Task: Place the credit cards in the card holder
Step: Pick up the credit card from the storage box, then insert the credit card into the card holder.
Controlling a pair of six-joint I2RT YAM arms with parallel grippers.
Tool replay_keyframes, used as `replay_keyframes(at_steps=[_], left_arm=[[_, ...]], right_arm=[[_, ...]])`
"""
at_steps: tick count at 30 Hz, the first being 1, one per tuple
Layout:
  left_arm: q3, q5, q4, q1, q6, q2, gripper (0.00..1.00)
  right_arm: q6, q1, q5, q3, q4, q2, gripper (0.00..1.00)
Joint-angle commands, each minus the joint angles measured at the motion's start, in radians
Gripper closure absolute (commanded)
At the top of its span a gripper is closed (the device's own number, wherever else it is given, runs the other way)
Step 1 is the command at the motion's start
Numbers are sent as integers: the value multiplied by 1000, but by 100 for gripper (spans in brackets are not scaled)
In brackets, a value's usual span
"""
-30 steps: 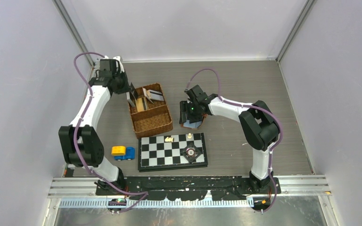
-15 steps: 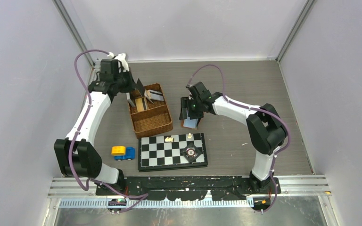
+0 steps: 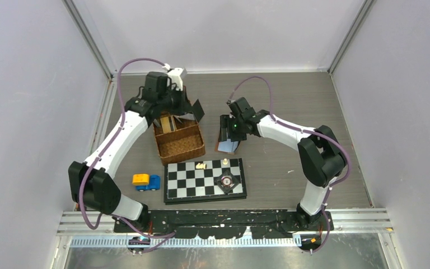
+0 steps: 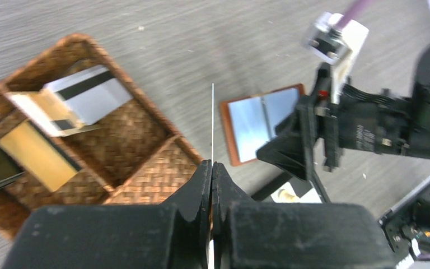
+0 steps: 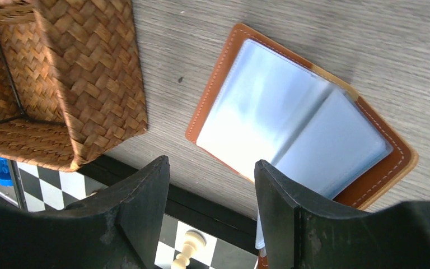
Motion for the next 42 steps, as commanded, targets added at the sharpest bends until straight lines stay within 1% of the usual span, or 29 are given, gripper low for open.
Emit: replay_keyframes(at_steps=[1, 6, 9, 13, 18, 25, 28, 31, 38, 42], left_arm=[[40, 61, 60, -55, -36, 30, 100], [-3, 64, 147, -109, -110, 67, 100], [-6, 84, 185, -145, -135, 118, 100], [0, 146, 219, -159, -163, 171, 100], [4, 199, 220, -166, -178, 233, 100], [2, 221, 216, -173, -196, 321, 100], [8, 241, 216, -177, -190, 359, 100], [4, 247, 220, -177, -169, 382, 100], [10, 320, 234, -177, -113, 433, 100], [12, 363, 239, -177, -78, 436, 100]], right_arm=[[25, -15, 45, -15, -13, -53, 39], [34, -21, 63, -48, -16, -82, 39], [28, -25, 63, -65, -15, -96, 39], [25, -32, 68, -92, 7, -112, 39], [28, -40, 60, -110, 21, -126, 39], [33, -50, 54, -139, 42, -156, 39], [41, -67, 6, -158, 65, -168, 38], [46, -99, -78, -186, 107, -185, 36], [62, -213, -287, -243, 248, -160, 35], [44, -247, -330, -240, 272, -135, 35]])
